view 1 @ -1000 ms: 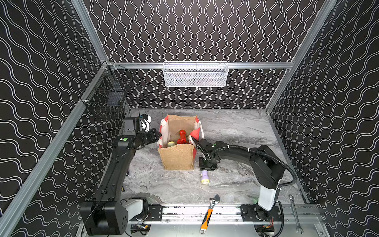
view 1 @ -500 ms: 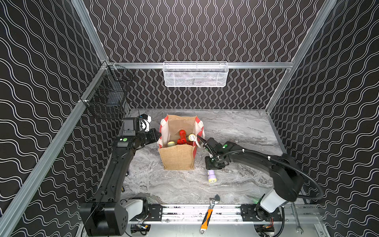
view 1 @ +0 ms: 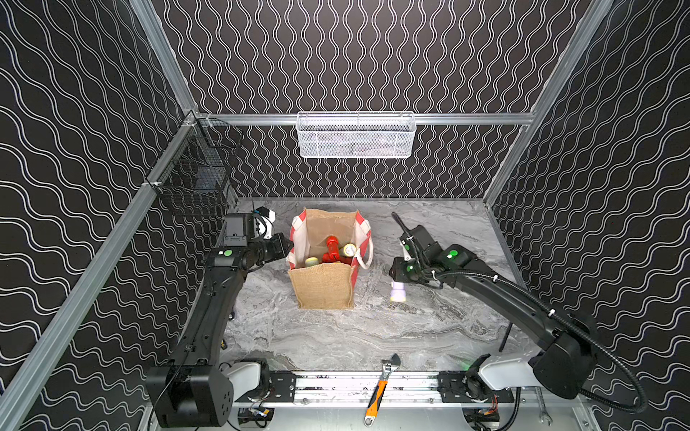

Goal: Put the flashlights into the tote bags
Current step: Pick up the flashlight from the center of the board, then place the flashlight in the canvas bag.

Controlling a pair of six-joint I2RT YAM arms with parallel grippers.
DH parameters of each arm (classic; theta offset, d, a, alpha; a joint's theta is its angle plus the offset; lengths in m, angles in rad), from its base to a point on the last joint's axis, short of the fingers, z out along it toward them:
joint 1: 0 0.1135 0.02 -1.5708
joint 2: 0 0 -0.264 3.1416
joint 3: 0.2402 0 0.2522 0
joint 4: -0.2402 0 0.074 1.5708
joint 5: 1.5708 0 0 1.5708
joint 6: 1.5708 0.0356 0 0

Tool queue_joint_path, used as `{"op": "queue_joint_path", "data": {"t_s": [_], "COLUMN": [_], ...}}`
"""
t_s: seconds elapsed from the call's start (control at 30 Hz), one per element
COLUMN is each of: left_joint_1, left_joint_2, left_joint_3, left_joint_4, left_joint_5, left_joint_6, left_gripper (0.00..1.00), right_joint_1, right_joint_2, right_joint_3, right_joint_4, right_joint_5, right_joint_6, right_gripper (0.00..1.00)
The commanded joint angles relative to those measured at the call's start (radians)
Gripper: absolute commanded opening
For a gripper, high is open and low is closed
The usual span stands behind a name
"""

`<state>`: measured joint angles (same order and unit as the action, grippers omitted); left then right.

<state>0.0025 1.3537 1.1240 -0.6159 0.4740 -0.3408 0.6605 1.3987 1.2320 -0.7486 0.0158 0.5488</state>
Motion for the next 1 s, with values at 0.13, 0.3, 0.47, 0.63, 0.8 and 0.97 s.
{"op": "queue_joint_path", "data": {"t_s": [0.13, 0.3, 0.47, 0.63, 0.8, 0.97], "left_joint_1": [0.001, 0.001, 0.001, 0.001, 0.001, 0.001], "left_joint_2": [-0.001, 0.004, 0.015, 0.041, 0.063, 0.091], "left_joint_3": [0.011, 0.02, 0.022, 0.031, 0.045, 0.07], "left_joint_4": [0.018, 0.006, 0.009, 0.002, -0.003, -0.038], "left_joint_5": [-0.018, -0.025, -0.023, -0.011, 0.005, -0.02], "left_joint_6": [0.01, 0.017, 0.016, 0.008, 0.009, 0.013], "left_gripper": [0.16, 0.16, 0.16, 0.17, 0.16, 0.05], "right_joint_1": [-0.016, -0.023, -0.024, -0.024, -0.024, -0.022], "right_joint_2": [0.032, 0.085, 0.15, 0.26, 0.369, 0.425], "right_joint_3": [0.143, 0.253, 0.372, 0.523, 0.614, 0.658], "right_joint_4": [0.109, 0.16, 0.21, 0.253, 0.266, 0.27], "right_joint_5": [-0.111, -0.205, -0.252, -0.317, -0.402, -0.438], "right_joint_6": [-0.085, -0.095, -0.098, -0.074, -0.026, -0.009], "right_gripper": [0.37, 0.36, 0.36, 0.36, 0.35, 0.35]}}
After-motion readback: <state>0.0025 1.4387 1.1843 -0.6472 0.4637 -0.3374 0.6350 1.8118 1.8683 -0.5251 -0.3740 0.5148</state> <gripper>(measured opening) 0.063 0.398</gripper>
